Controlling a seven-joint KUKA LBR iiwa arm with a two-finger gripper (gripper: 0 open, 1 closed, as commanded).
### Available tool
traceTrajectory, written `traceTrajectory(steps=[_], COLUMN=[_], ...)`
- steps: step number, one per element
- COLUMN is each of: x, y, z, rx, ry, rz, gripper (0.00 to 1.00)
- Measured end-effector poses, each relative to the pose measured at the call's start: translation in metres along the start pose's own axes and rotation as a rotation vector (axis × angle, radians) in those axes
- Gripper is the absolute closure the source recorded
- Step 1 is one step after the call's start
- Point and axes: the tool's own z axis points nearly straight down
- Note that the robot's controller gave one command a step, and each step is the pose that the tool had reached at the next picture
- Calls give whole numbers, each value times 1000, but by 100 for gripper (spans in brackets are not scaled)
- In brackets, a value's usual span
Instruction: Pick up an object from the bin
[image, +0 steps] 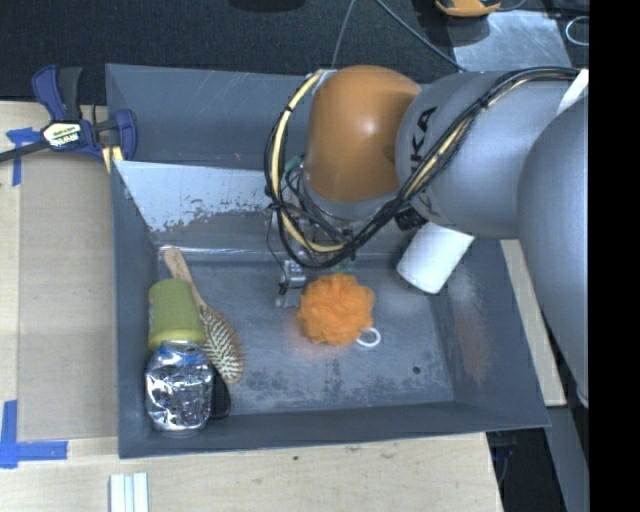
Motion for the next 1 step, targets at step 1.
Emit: traceTrajectory(steps=[1], x=[12], y=[-54], z=[-17], rx=[2], ry=[-1], rz=[-103], gripper=[0])
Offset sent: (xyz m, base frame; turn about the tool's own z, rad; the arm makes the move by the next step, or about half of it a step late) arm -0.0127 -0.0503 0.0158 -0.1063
